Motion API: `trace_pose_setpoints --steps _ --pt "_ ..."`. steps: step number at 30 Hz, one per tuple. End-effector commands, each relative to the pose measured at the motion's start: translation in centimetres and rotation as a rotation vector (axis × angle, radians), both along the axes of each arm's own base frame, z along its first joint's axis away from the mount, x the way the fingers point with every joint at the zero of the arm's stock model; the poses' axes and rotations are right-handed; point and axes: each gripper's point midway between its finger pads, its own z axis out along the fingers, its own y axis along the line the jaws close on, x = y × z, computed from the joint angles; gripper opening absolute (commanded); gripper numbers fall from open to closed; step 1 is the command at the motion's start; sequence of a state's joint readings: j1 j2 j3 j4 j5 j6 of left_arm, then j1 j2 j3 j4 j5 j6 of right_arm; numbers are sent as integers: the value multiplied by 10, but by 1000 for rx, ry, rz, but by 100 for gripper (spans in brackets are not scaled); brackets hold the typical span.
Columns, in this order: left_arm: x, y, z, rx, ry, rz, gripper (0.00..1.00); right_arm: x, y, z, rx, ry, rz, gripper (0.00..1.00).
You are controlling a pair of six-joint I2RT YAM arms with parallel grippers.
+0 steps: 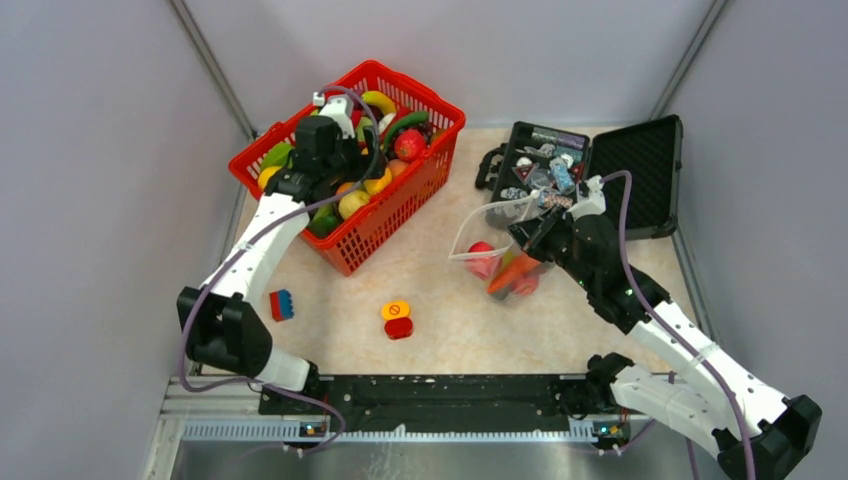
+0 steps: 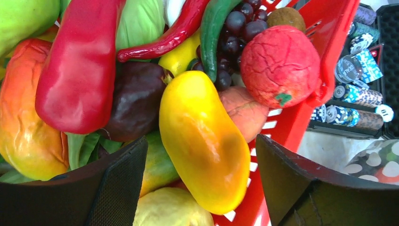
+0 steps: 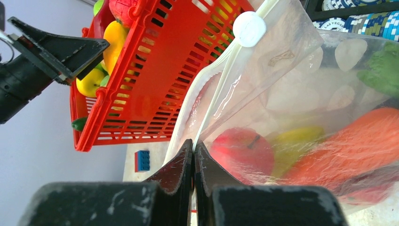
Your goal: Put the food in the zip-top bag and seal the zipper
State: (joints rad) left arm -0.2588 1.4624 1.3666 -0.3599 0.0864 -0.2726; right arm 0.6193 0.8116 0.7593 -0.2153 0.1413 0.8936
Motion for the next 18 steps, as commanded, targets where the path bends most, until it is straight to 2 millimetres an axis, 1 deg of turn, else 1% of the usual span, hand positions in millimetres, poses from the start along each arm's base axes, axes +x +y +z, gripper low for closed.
trace_pose_setpoints --steps 1,8,11,13,14,16,18 --pt "17 0 4 -56 -17 2 81 3 4 27 59 -69 5 0" --pt "15 -8 -11 -73 24 -39 71 3 4 28 60 -69 9 0" --pt "11 -14 -13 -86 40 -75 61 3 5 28 62 -69 11 0" --pt "8 -17 -12 -91 45 -98 46 3 5 28 64 -67 13 0" --pt "6 -18 -11 -93 45 -103 40 3 5 28 64 -67 13 0" --pt "4 -19 -6 -100 35 -111 35 3 5 27 63 -66 14 0" --pt "0 -19 3 -108 14 -117 34 3 5 27 61 -66 15 0"
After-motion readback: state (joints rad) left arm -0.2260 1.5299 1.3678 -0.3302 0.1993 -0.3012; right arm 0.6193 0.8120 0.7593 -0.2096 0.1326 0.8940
